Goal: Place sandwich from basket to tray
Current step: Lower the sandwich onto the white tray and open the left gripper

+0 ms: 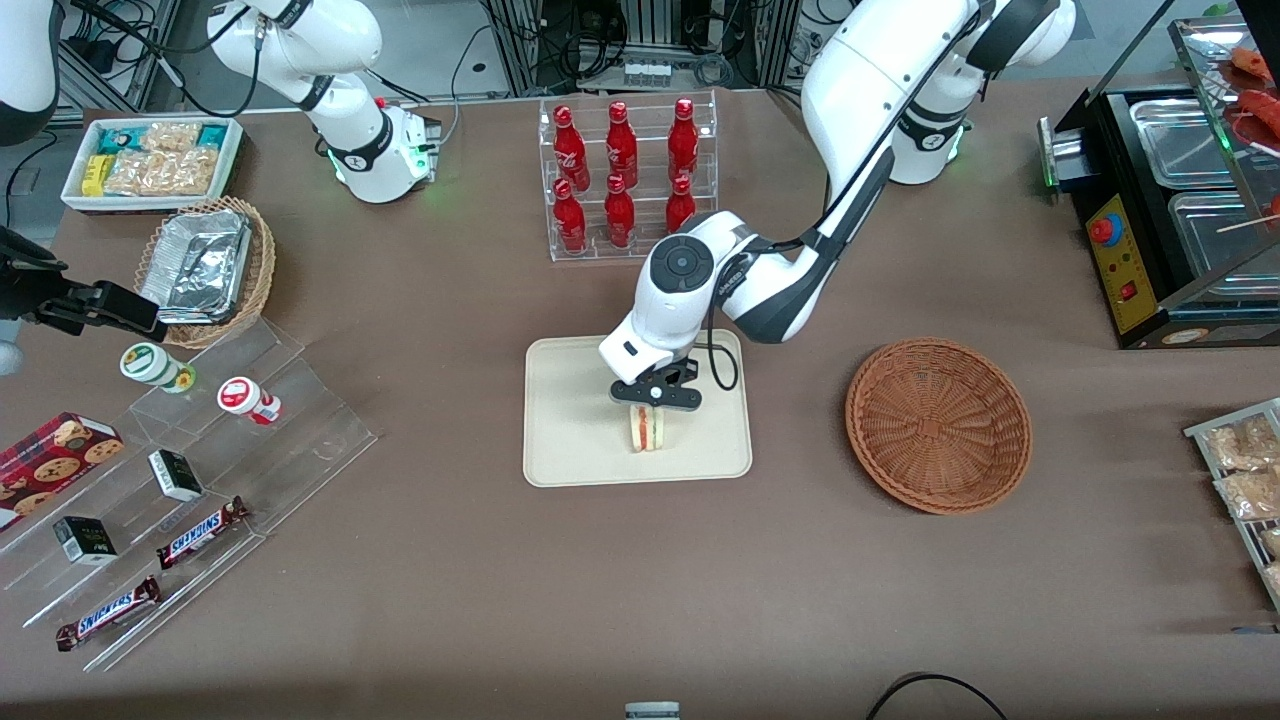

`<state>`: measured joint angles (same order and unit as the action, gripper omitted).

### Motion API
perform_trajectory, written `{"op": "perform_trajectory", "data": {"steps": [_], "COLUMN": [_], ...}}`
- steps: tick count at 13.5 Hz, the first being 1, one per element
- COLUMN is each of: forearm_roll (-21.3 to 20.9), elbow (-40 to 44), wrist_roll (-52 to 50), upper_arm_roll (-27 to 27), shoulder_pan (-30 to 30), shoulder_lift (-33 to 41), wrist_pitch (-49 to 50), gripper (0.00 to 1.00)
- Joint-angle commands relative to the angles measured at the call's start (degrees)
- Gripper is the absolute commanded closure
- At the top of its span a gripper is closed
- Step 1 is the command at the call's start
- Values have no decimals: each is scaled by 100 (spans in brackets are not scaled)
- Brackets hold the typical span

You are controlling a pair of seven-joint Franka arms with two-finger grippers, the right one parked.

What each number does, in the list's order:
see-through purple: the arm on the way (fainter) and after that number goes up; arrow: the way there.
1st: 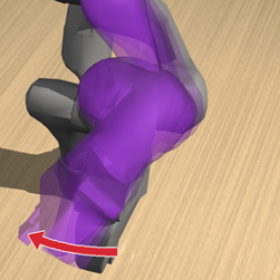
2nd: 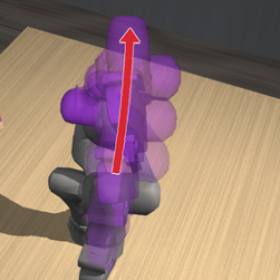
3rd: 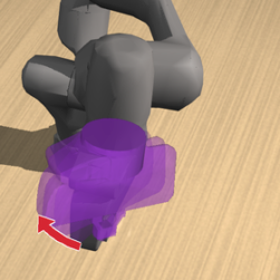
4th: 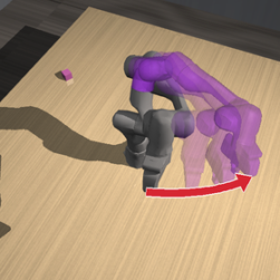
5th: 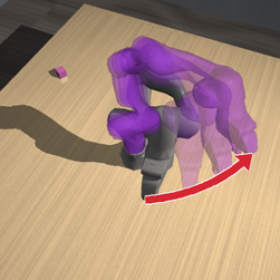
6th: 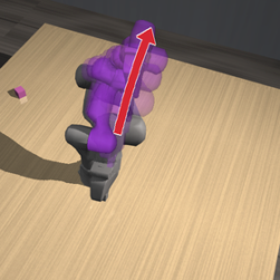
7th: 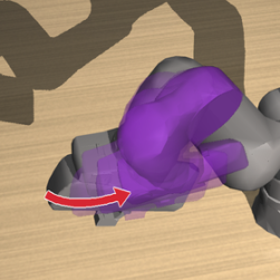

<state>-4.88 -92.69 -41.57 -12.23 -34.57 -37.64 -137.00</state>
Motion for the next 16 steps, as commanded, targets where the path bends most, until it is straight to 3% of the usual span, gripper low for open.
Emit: {"op": "perform_trajectory", "data": {"steps": [1,5,6,7,8,16], "forearm_roll": [-171,-356,-356,-347,-355,-277], "elbow": [190,189,189,189,189,198], "wrist_roll": [-202,-281,-290,-299,-290,-343], "upper_arm_roll": [71,71,71,71,71,80], "shoulder_pan": [-138,-182,-182,-190,-182,-77], "shoulder_lift": [-173,-270,-288,-288,-288,212], "wrist_pitch": [-212,-240,-240,-240,-240,356], "gripper": [100,100,91,37,1,0]}}
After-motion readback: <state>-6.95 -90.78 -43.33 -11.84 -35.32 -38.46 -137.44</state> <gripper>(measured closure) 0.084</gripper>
